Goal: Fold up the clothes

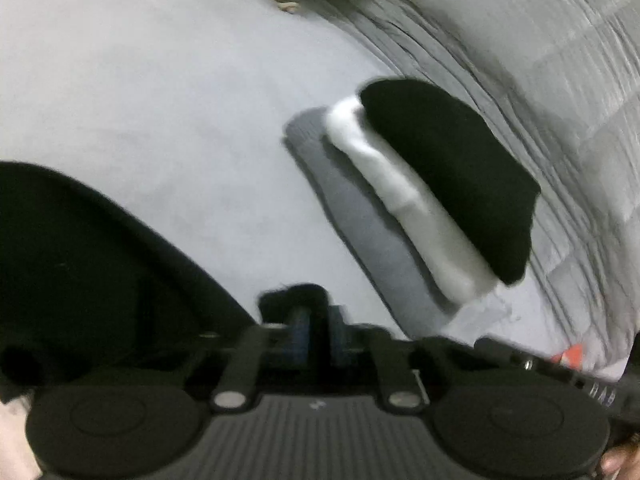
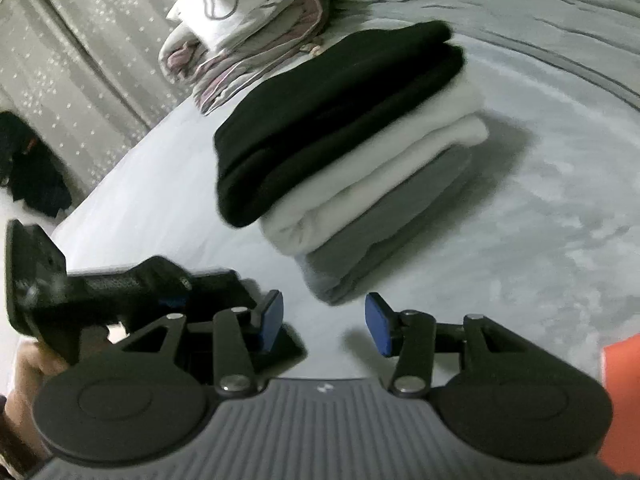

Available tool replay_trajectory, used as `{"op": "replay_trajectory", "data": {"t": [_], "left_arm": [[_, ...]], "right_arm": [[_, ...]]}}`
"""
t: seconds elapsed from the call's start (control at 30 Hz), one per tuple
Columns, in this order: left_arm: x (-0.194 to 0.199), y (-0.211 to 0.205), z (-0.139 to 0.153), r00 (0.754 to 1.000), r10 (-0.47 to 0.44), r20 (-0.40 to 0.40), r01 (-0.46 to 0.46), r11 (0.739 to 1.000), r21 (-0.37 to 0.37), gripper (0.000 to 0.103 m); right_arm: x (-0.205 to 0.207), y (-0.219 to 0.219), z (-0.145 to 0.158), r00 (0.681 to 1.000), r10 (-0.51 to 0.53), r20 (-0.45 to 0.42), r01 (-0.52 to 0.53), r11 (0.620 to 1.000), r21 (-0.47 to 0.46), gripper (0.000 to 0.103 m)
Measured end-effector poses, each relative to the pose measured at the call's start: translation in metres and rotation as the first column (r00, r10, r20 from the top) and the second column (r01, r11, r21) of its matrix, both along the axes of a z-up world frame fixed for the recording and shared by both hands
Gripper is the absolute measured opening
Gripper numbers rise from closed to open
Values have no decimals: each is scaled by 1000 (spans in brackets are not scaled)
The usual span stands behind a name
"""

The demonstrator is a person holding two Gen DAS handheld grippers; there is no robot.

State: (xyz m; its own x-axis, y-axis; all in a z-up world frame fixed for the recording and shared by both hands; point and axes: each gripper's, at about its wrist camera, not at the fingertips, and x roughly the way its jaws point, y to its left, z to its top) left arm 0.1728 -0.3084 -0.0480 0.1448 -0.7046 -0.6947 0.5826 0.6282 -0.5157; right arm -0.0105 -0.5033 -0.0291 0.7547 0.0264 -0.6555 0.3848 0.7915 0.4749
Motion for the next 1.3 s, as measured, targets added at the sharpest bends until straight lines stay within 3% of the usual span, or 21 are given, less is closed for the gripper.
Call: {"op": "replay_trajectory", "data": {"t": [0.03,0.17,0.3,0.43,0.53,0.63,0.7,0.8,0.87,1.0,1.1,1.3], "left_arm": [[-5,-3,0,1000,-12,20,12,1000,7,5],[-43,2,18,977,-125,170,142,986,-87,5],[-88,15,34,898,-310,311,359,927,-111,5],[-131,19,26,807,-510,297,536,844,-7,6],[-156,20,10,744,-616,259,617,782,90,13],[-168,26,2,727,-652,217,647,755,103,22],[-170,29,2,731,-650,206,649,756,81,33],[-166,32,9,744,-631,219,633,771,71,39],[-156,33,13,777,-588,226,593,803,53,42],[-130,37,14,865,-461,199,472,881,-11,46],[-120,38,15,896,-381,229,396,918,-19,48],[-110,16,3,910,-375,174,383,924,-10,50]], "right_arm": [[-2,-3,0,1000,-8,5,8,1000,5,50],[-10,-13,2,999,-29,27,28,999,40,50],[-18,-22,4,998,-50,40,48,997,57,50],[-23,-28,4,997,-64,37,61,996,66,50],[-22,-30,5,998,-57,32,55,996,71,50],[-21,-29,4,999,-34,25,32,997,72,51],[-20,-28,3,1000,-17,17,15,998,68,52],[-19,-27,2,1000,9,6,-9,998,60,53],[-18,-25,1,1000,24,-2,-24,998,61,53],[-18,-24,1,999,33,-6,-33,998,57,53],[-18,-25,0,999,39,-3,-39,997,62,53],[-14,-18,-4,993,111,-39,-109,992,66,53]]}}
